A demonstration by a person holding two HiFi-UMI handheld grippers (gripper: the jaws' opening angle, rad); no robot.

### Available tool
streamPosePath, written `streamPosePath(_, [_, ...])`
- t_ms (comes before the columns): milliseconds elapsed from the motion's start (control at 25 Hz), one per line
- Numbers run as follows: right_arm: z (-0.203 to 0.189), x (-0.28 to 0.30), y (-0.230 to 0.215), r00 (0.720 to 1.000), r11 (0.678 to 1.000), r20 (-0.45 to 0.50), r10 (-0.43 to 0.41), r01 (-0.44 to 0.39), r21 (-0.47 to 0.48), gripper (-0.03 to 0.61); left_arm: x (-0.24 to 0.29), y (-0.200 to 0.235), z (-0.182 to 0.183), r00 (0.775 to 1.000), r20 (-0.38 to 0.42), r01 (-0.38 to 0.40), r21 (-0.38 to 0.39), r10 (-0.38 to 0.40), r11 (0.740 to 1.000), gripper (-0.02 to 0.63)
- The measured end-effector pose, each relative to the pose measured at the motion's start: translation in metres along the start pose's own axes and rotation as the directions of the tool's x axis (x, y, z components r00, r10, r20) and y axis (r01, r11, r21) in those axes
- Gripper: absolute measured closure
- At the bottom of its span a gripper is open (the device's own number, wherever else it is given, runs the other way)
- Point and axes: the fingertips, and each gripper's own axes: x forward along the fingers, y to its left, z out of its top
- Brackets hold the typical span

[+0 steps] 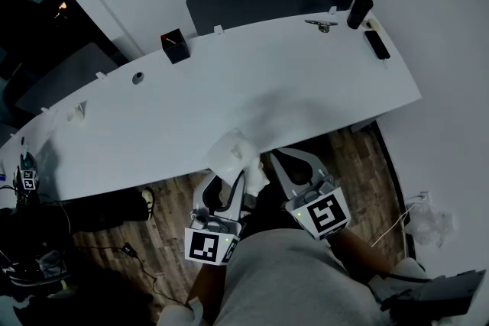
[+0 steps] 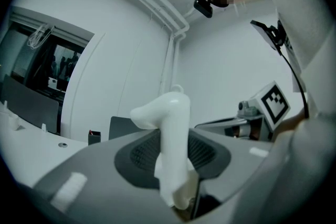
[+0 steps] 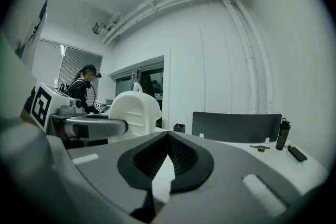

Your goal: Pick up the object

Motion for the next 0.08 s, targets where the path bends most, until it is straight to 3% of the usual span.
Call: streamPosePath(80, [-0.0006, 0.0007, 0.0018, 1.000, 1.000, -0.002, -0.001, 0.001, 0.011, 0.578, -0.0008, 0.0013, 0.0002, 1.000, 0.003, 0.002, 0.010, -0.003, 1.000, 0.479])
